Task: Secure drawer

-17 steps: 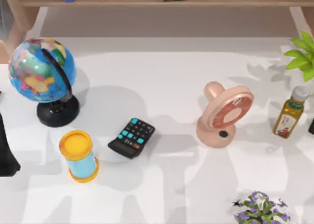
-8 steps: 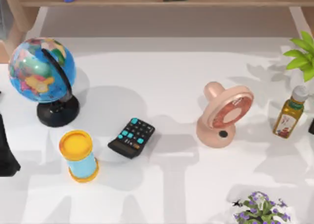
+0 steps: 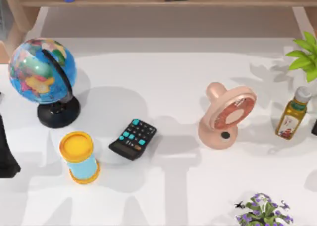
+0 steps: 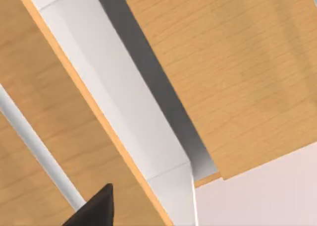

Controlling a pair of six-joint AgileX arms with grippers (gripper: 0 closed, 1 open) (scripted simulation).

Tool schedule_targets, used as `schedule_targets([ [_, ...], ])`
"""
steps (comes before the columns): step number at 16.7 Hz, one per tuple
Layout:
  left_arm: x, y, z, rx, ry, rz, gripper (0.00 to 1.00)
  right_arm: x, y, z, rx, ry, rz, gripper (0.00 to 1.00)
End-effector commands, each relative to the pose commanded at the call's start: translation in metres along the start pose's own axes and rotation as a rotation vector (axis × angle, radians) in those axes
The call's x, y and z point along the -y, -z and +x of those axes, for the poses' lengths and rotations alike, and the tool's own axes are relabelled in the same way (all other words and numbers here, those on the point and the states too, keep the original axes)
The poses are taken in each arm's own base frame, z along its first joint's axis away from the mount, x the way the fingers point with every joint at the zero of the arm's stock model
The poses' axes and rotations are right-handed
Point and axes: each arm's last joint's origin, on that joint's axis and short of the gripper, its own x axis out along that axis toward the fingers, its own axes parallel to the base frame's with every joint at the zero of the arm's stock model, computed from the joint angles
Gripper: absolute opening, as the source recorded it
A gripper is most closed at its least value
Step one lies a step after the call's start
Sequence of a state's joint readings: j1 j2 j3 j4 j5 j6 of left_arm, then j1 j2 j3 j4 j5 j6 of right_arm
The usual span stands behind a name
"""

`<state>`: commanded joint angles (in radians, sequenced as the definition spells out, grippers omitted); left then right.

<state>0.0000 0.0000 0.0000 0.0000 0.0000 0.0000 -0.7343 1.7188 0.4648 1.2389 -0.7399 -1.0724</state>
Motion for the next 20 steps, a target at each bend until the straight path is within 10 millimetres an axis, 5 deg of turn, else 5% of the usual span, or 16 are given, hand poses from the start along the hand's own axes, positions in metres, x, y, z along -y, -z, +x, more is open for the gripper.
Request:
schedule_targets([
  [8, 0.000, 0.000, 0.000, 0.000, 0.000, 0.000, 1.00, -0.045, 0.026, -0.002, -0.024, 0.026, -0.462, 1.00],
  [16, 0.000, 0.000, 0.000, 0.000, 0.000, 0.000, 1.00, -0.047, 0.027, 0.000, -0.023, 0.030, -0.497, 1.00],
  [20, 0.000, 0.000, 0.000, 0.000, 0.000, 0.000, 1.00, -0.047, 0.029, 0.018, -0.028, 0.030, -0.497, 1.00],
])
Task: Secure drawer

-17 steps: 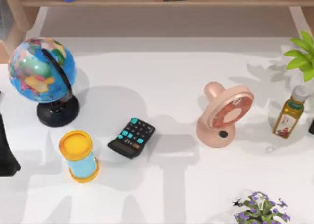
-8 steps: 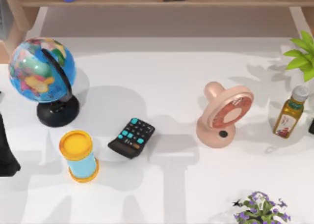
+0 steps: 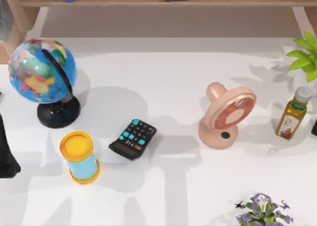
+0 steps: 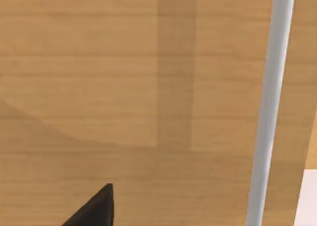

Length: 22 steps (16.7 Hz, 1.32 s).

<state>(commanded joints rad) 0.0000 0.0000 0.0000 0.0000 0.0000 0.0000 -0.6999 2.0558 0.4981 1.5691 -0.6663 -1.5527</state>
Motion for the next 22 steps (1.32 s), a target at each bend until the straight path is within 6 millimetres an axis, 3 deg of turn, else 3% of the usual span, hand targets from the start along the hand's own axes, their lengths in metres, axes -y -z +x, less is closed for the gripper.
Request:
schedule_targets([
  [5, 0.0000, 0.0000, 0.0000, 0.000, 0.000, 0.000, 1.00, 0.0000, -0.0002, 0.0048, 0.000, 0.000, 0.000, 1.00],
  [18, 0.0000, 0.0000, 0.0000, 0.000, 0.000, 0.000, 1.00, 0.0000, -0.0002, 0.0048, 0.000, 0.000, 0.000, 0.02],
  [22, 0.0000, 0.0000, 0.0000, 0.000, 0.000, 0.000, 1.00, 0.0000, -0.0002, 0.0048, 0.000, 0.000, 0.000, 0.00],
])
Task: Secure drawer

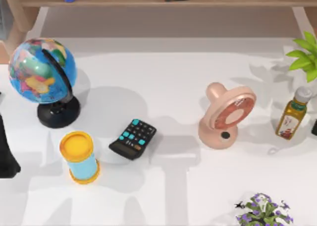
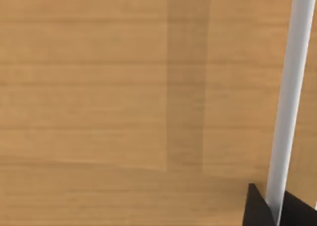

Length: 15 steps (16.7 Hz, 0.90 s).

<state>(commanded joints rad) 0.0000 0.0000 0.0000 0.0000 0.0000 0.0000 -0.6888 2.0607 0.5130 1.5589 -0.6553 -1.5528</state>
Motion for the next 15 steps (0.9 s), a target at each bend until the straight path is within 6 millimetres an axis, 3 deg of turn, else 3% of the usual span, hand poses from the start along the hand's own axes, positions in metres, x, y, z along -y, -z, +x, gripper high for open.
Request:
schedule_targets([
  [7, 0.000, 0.000, 0.000, 0.000, 0.000, 0.000, 1.00, -0.001, 0.001, 0.004, -0.005, -0.005, 0.006, 0.00],
  [15, 0.000, 0.000, 0.000, 0.000, 0.000, 0.000, 1.00, -0.001, 0.000, 0.062, -0.002, -0.004, 0.005, 0.00],
])
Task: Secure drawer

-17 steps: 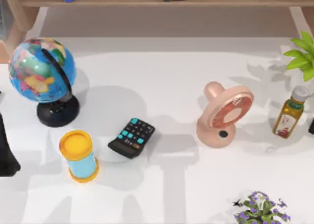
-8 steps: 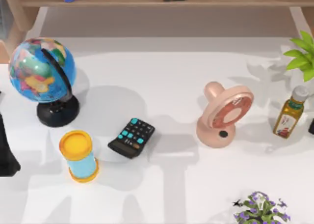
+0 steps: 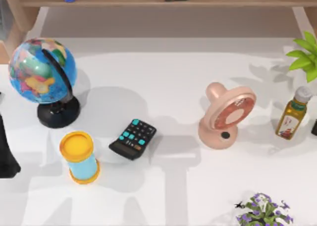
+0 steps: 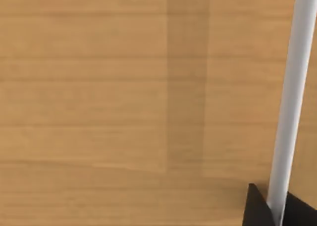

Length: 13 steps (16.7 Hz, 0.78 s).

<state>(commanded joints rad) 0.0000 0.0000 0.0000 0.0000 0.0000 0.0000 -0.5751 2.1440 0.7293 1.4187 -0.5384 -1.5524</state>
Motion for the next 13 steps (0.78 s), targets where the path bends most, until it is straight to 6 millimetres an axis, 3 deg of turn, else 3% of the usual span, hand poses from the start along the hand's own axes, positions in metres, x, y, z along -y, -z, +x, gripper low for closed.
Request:
schedule_targets([
  [6, 0.000, 0.000, 0.000, 0.000, 0.000, 0.000, 1.00, -0.002, 0.002, 0.003, -0.009, -0.007, 0.004, 0.00],
  [13, 0.000, 0.000, 0.000, 0.000, 0.000, 0.000, 1.00, 0.000, 0.001, 0.061, -0.005, -0.001, 0.002, 0.00],
])
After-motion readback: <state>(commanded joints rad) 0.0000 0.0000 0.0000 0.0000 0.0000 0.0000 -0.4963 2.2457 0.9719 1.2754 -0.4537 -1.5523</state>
